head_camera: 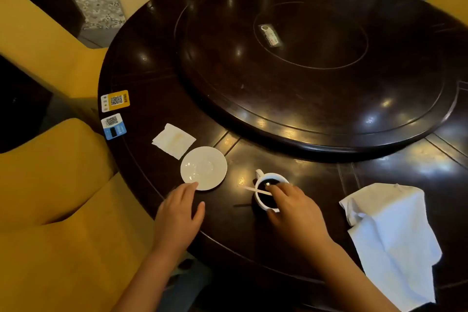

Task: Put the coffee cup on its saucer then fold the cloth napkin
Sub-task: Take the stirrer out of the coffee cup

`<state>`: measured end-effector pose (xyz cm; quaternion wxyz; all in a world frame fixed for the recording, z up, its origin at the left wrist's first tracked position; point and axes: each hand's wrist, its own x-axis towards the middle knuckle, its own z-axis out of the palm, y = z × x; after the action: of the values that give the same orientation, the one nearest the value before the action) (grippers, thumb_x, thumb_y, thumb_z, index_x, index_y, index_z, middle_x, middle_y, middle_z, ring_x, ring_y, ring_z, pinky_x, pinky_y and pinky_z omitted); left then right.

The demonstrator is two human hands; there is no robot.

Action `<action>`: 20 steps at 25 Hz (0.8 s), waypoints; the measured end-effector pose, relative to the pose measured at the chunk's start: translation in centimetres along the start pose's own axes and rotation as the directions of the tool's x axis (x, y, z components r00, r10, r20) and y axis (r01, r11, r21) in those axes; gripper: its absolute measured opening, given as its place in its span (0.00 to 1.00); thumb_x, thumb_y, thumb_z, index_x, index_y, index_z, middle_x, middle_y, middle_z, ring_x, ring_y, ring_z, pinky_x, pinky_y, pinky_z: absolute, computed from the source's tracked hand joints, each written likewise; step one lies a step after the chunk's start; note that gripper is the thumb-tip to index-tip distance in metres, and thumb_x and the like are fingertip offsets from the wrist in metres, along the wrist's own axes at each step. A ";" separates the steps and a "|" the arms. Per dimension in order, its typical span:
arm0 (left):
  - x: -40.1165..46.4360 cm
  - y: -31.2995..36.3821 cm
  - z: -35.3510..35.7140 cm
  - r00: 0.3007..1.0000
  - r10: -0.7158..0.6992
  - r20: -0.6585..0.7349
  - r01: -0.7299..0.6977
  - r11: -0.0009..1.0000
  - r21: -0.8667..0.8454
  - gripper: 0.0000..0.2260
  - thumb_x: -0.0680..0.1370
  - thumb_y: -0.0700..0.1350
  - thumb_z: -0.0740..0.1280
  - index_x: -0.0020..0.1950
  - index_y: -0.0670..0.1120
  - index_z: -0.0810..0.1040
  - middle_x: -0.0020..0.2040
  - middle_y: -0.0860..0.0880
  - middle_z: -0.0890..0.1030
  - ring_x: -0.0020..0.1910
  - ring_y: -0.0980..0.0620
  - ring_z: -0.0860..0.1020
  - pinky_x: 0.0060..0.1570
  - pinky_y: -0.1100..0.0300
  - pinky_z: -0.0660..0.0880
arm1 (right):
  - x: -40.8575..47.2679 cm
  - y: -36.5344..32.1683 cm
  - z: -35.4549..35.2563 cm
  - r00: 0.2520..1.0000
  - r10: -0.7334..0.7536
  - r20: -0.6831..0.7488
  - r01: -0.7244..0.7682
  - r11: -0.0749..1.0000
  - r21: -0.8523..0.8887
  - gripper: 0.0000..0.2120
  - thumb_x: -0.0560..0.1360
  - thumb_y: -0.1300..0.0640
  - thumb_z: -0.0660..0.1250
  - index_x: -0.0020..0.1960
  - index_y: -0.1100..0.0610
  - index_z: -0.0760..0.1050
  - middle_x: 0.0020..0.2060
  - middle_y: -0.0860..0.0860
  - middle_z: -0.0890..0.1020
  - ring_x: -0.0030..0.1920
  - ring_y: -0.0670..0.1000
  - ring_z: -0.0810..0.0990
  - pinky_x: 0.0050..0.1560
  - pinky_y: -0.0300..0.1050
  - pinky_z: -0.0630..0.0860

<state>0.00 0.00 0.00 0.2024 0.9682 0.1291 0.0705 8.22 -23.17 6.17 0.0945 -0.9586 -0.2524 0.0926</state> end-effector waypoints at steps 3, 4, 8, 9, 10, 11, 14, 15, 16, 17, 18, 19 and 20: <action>-0.7 0.2 2.7 0.997 0.074 0.030 -0.075 0.997 0.015 0.20 0.76 0.52 0.58 0.64 0.43 0.73 0.61 0.44 0.76 0.60 0.46 0.74 0.55 0.53 0.72 | 2.3 -0.5 2.0 0.993 -0.054 -0.105 0.051 0.998 -0.025 0.19 0.64 0.59 0.74 0.54 0.57 0.77 0.47 0.54 0.82 0.44 0.55 0.80 0.32 0.46 0.77; -1.1 0.2 3.7 0.992 0.108 0.068 -0.111 0.993 0.042 0.21 0.75 0.53 0.57 0.65 0.44 0.72 0.63 0.43 0.75 0.63 0.46 0.72 0.57 0.52 0.71 | 3.0 -0.9 2.4 0.993 -0.070 -0.097 0.065 0.997 -0.046 0.19 0.62 0.59 0.76 0.52 0.57 0.78 0.46 0.54 0.82 0.43 0.55 0.81 0.31 0.45 0.77; -1.2 -0.8 6.8 0.975 0.143 0.169 -0.157 0.985 0.074 0.24 0.75 0.54 0.57 0.69 0.47 0.67 0.68 0.43 0.70 0.69 0.47 0.64 0.64 0.48 0.64 | 4.6 -0.5 4.6 0.989 -0.106 -0.100 0.101 0.993 -0.055 0.17 0.62 0.59 0.77 0.49 0.57 0.78 0.45 0.56 0.83 0.42 0.56 0.81 0.34 0.47 0.79; -1.3 -1.0 7.4 0.965 0.168 0.201 -0.187 0.979 0.082 0.24 0.74 0.55 0.58 0.69 0.48 0.66 0.69 0.44 0.70 0.70 0.47 0.63 0.66 0.48 0.62 | 4.9 -0.4 5.2 0.989 -0.118 -0.091 0.112 0.992 -0.065 0.14 0.63 0.60 0.76 0.48 0.57 0.78 0.43 0.55 0.83 0.41 0.56 0.80 0.33 0.48 0.79; -1.4 -1.1 7.9 0.953 0.190 0.236 -0.212 0.974 0.075 0.25 0.74 0.56 0.58 0.70 0.49 0.65 0.70 0.45 0.69 0.70 0.47 0.62 0.68 0.48 0.60 | 5.2 -0.4 5.5 0.990 -0.117 -0.081 0.112 0.992 -0.064 0.11 0.64 0.60 0.74 0.46 0.57 0.79 0.41 0.55 0.82 0.39 0.56 0.80 0.33 0.49 0.79; -1.4 -1.3 8.3 0.940 0.206 0.271 -0.232 0.970 0.069 0.26 0.74 0.57 0.59 0.70 0.50 0.65 0.71 0.45 0.67 0.71 0.47 0.61 0.70 0.48 0.57 | 5.4 -0.3 5.9 0.989 -0.123 -0.081 0.118 0.991 -0.063 0.08 0.66 0.61 0.73 0.44 0.58 0.79 0.39 0.55 0.82 0.38 0.56 0.79 0.32 0.50 0.78; -1.6 -1.9 8.9 0.918 0.220 0.329 -0.258 0.963 0.077 0.29 0.73 0.59 0.61 0.71 0.51 0.64 0.72 0.46 0.65 0.72 0.47 0.60 0.69 0.47 0.52 | 5.6 0.0 6.2 0.985 -0.151 -0.086 0.146 0.987 -0.063 0.03 0.67 0.61 0.71 0.40 0.58 0.79 0.36 0.54 0.81 0.35 0.55 0.77 0.31 0.51 0.77; -1.5 -1.9 8.9 0.916 0.220 0.336 -0.261 0.962 0.082 0.29 0.72 0.59 0.61 0.71 0.51 0.64 0.72 0.46 0.66 0.72 0.48 0.59 0.69 0.47 0.52 | 5.6 0.1 6.3 0.982 -0.164 -0.097 0.159 0.986 -0.057 0.03 0.67 0.61 0.72 0.39 0.58 0.79 0.34 0.53 0.81 0.34 0.54 0.78 0.31 0.50 0.77; -1.4 -2.0 8.8 0.916 0.219 0.335 -0.261 0.962 0.084 0.29 0.72 0.60 0.61 0.71 0.51 0.64 0.73 0.47 0.65 0.72 0.48 0.59 0.69 0.47 0.52 | 5.6 0.1 6.1 0.980 -0.171 -0.100 0.167 0.985 -0.043 0.03 0.66 0.62 0.73 0.38 0.58 0.80 0.34 0.53 0.81 0.33 0.54 0.78 0.30 0.50 0.78; -1.4 -2.0 8.8 0.914 0.218 0.342 -0.261 0.962 0.083 0.30 0.72 0.60 0.61 0.72 0.52 0.64 0.73 0.47 0.65 0.73 0.48 0.58 0.69 0.46 0.52 | 5.7 0.2 6.1 0.979 -0.179 -0.101 0.176 0.984 -0.036 0.04 0.65 0.62 0.74 0.38 0.58 0.80 0.33 0.53 0.81 0.33 0.53 0.78 0.30 0.49 0.78; -1.3 -2.0 8.8 0.911 0.218 0.350 -0.261 0.962 0.080 0.31 0.71 0.61 0.61 0.72 0.52 0.64 0.73 0.47 0.64 0.73 0.49 0.57 0.69 0.45 0.52 | 5.7 0.2 6.1 0.977 -0.186 -0.107 0.184 0.983 -0.029 0.04 0.65 0.62 0.75 0.38 0.57 0.80 0.33 0.52 0.81 0.32 0.53 0.78 0.30 0.49 0.78; -1.3 -2.0 8.8 0.908 0.217 0.359 -0.262 0.961 0.082 0.32 0.71 0.63 0.61 0.73 0.53 0.63 0.74 0.47 0.63 0.74 0.48 0.56 0.68 0.44 0.52 | 5.8 0.3 6.0 0.975 -0.192 -0.115 0.191 0.981 -0.023 0.05 0.64 0.62 0.75 0.37 0.57 0.80 0.33 0.52 0.81 0.32 0.53 0.78 0.30 0.48 0.78; -1.2 -2.0 8.9 0.906 0.216 0.364 -0.264 0.960 0.089 0.33 0.71 0.64 0.61 0.73 0.53 0.61 0.75 0.47 0.61 0.74 0.48 0.54 0.68 0.42 0.51 | 5.8 0.3 5.8 0.973 -0.196 -0.125 0.196 0.980 -0.014 0.05 0.64 0.62 0.76 0.37 0.56 0.81 0.33 0.51 0.82 0.32 0.52 0.78 0.30 0.46 0.77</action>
<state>0.06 -1.89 -8.95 0.1455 0.9852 -0.0247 -0.0875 12.05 -19.76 -0.22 0.1181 -0.9329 -0.3395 0.0222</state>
